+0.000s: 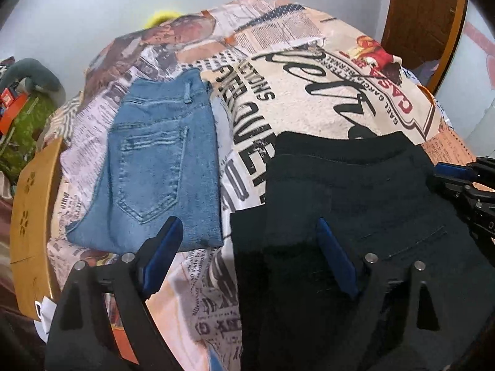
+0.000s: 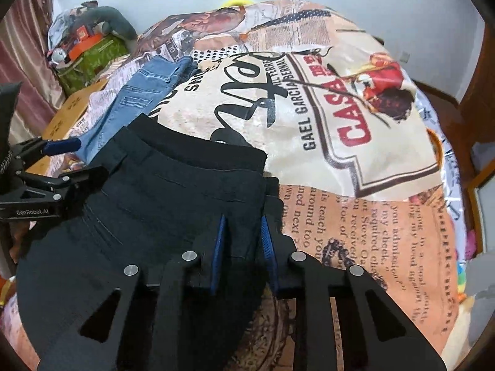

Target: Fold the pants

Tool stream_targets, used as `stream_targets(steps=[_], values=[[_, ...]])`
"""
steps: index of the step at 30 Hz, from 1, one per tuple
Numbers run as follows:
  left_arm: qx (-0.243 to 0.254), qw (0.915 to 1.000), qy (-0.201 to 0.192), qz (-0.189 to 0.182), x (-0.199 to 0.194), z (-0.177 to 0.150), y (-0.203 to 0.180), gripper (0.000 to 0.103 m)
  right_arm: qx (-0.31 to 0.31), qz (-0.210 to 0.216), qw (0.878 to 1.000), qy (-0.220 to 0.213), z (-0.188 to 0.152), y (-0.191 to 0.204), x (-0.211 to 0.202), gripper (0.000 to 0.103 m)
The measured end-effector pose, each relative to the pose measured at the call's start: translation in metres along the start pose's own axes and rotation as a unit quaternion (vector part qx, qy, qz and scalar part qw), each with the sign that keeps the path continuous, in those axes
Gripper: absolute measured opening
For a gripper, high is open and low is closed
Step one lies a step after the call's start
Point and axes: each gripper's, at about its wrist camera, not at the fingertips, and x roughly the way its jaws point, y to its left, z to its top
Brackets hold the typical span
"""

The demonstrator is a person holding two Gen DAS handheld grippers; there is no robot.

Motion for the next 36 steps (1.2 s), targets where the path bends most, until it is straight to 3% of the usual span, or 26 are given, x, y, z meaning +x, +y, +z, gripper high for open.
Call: stream_targets(steps=[3, 7, 9, 12, 15, 24, 29, 33, 36], values=[[0.008, 0.9994, -0.02, 0.029, -0.019, -0.001, 0.001, 0.089, -0.004, -0.012, 1.0, -0.009, -0.002, 0.003, -0.014, 0.021], [0.004, 0.9988, -0.044, 0.022, -0.049, -0.004, 0.005, 0.089, -0.002, -0.006, 1.0, -0.02, -0.005, 0.007, -0.037, 0.027], [0.0, 0.9984, -0.053, 0.019, -0.06, -0.005, 0.005, 0.092, 0.003, -0.004, 1.0, -0.031, -0.008, 0.009, -0.05, 0.044], [0.0, 0.9981, -0.06, 0.016, -0.074, -0.013, 0.006, 0.101, 0.005, 0.0, 0.999, -0.05, -0.013, 0.015, -0.068, 0.063], [0.001, 0.9988, -0.049, 0.0, -0.076, -0.021, 0.008, 0.101, 0.012, 0.013, 0.998, -0.052, -0.022, 0.02, -0.077, 0.077], [-0.039, 0.9943, 0.05, -0.086, -0.031, -0.056, 0.015, 0.102, 0.056, 0.058, 0.997, 0.017, -0.054, 0.015, -0.055, 0.078], [-0.096, 0.9776, 0.103, -0.156, -0.006, -0.052, 0.024, 0.102, 0.106, 0.114, 0.987, 0.033, -0.059, 0.002, -0.039, 0.079], [-0.097, 0.9718, 0.123, -0.176, 0.006, -0.044, 0.019, 0.102, 0.111, 0.135, 0.984, 0.035, -0.054, 0.004, -0.029, 0.081], [-0.11, 0.9629, 0.14, -0.203, 0.016, -0.038, 0.017, 0.102, 0.108, 0.15, 0.982, 0.037, -0.051, 0.006, -0.023, 0.081]])
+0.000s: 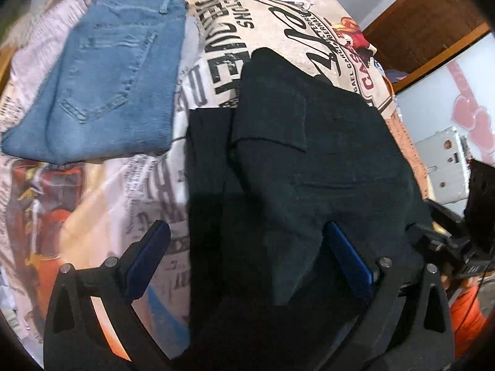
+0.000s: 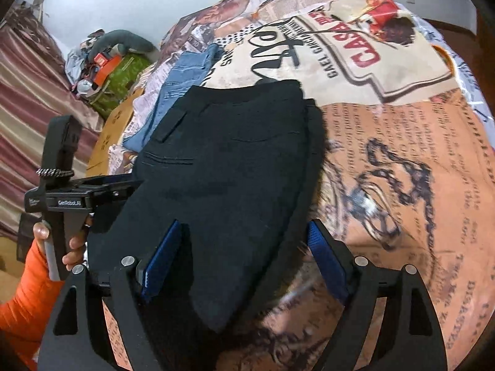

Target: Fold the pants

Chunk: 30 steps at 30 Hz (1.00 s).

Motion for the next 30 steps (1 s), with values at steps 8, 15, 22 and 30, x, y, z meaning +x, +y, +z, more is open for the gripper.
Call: stream_targets(steps=[8, 15, 22, 30], values=[[-0.023, 0.9978, 0.004, -0.063, 0.002, 0.006, 0.003, 0.074, 0.017, 0.041, 0.999, 0.013, 0.015, 0.0, 0.016, 0.058], [0.003, 0.9983, -0.036, -0.046, -0.021, -0.009, -0.007, 0.046, 0.023, 0.042, 0.999, 0.003, 0.014, -0.002, 0.004, 0.031], [0.005, 0.997, -0.067, -0.037, -0.05, -0.024, -0.006, 0.03, -0.008, 0.043, 0.999, -0.01, 0.015, 0.019, -0.012, 0.02], [0.034, 0.9909, -0.13, 0.006, -0.103, -0.029, -0.009, 0.025, -0.06, 0.042, 0.997, -0.039, 0.031, 0.062, -0.024, 0.017]])
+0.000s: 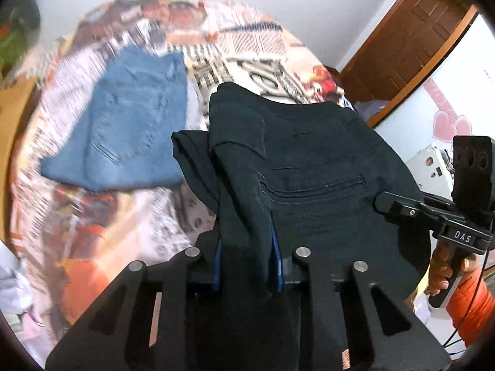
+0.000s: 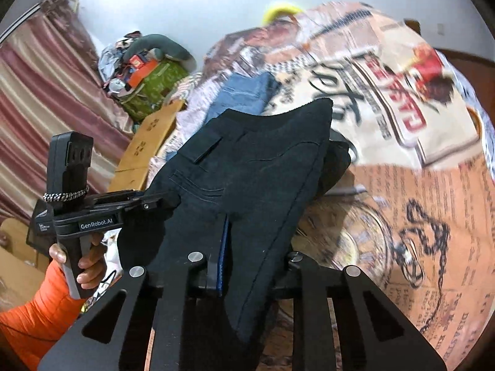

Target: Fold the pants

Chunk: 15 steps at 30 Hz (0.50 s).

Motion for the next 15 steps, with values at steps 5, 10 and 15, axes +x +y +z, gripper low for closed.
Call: stream_targets(steps=[5, 10, 15], values=[[0.003, 0.999, -0.039, 0.023, -0.032, 0.022, 0.017, 0.025, -0.025, 0.009, 0.999, -0.026, 0.027, 0.026, 0.005, 0.017], [0.004, 0.9956, -0.078, 0.051, -0.051, 0.052, 0.041, 0.025, -0.053, 0.016, 0.997, -0.051, 0.058, 0.047, 0.019, 0.017], [-0.011, 0.9921, -0.098, 0.078, -0.048, 0.082, 0.073, 0.024, -0.068, 0.021, 0.996, -0.062, 0.096, 0.062, 0.049, 0.017]])
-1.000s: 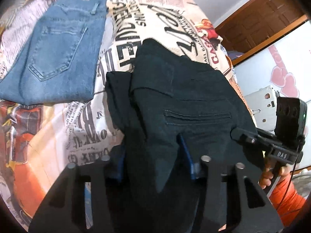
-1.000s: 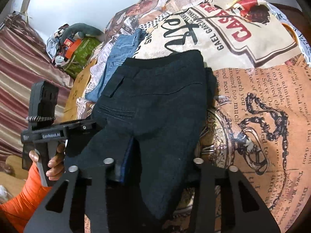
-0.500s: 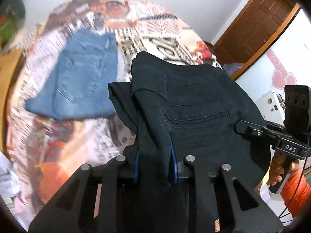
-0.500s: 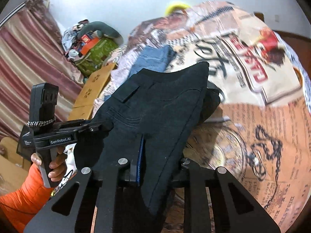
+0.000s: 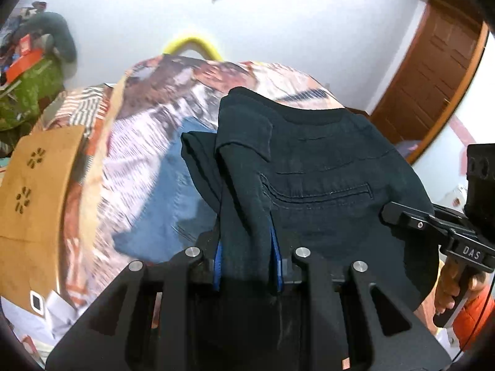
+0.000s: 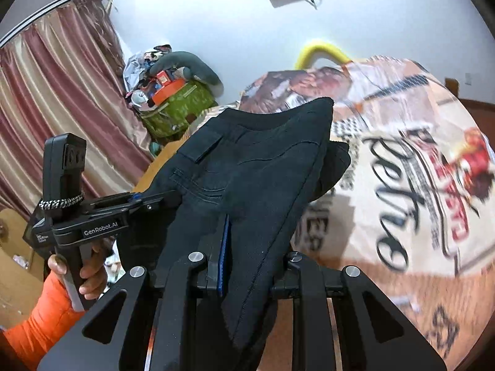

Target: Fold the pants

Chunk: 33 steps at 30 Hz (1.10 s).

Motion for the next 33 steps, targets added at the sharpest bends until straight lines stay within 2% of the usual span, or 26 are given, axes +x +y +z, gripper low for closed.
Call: stream_targets(steps=[6, 10, 15, 19, 21, 25, 28, 33], values=[[0.0, 0.9994, -0.001, 0.034, 0.038, 0.029, 0.035, 0.024, -0.008, 0.0, 1.0, 0.001, 0.025, -0.002, 0.046, 0.017], [0.006, 0.9985, 0.005, 0.053, 0.073, 0.035, 0.053, 0.024, -0.008, -0.009, 1.0, 0.015, 0.033, -0.01, 0.083, 0.017], [-0.003, 0.9966, 0.029, 0.077, 0.126, 0.031, 0.077, 0.024, 0.002, -0.021, 0.998, 0.052, 0.035, -0.026, 0.132, 0.017], [-0.007, 0.993, 0.065, 0.099, 0.168, 0.017, 0.095, 0.025, -0.01, -0.038, 0.996, 0.079, 0.025, -0.036, 0.169, 0.016], [-0.001, 0.992, 0.077, 0.1, 0.183, 0.006, 0.101, 0.029, -0.012, -0.052, 0.993, 0.102, 0.017, -0.042, 0.185, 0.016], [0.001, 0.9928, 0.071, 0.096, 0.18, -0.005, 0.102, 0.036, -0.017, -0.075, 0.99, 0.12, 0.001, -0.052, 0.192, 0.021], [-0.02, 0.9925, 0.071, 0.097, 0.171, -0.007, 0.11, 0.043, -0.019, -0.086, 0.988, 0.129, 0.0, -0.056, 0.185, 0.024], [-0.035, 0.99, 0.074, 0.116, 0.149, -0.014, 0.119, 0.045, -0.043, -0.123, 0.983, 0.127, -0.007, -0.055, 0.161, 0.031]])
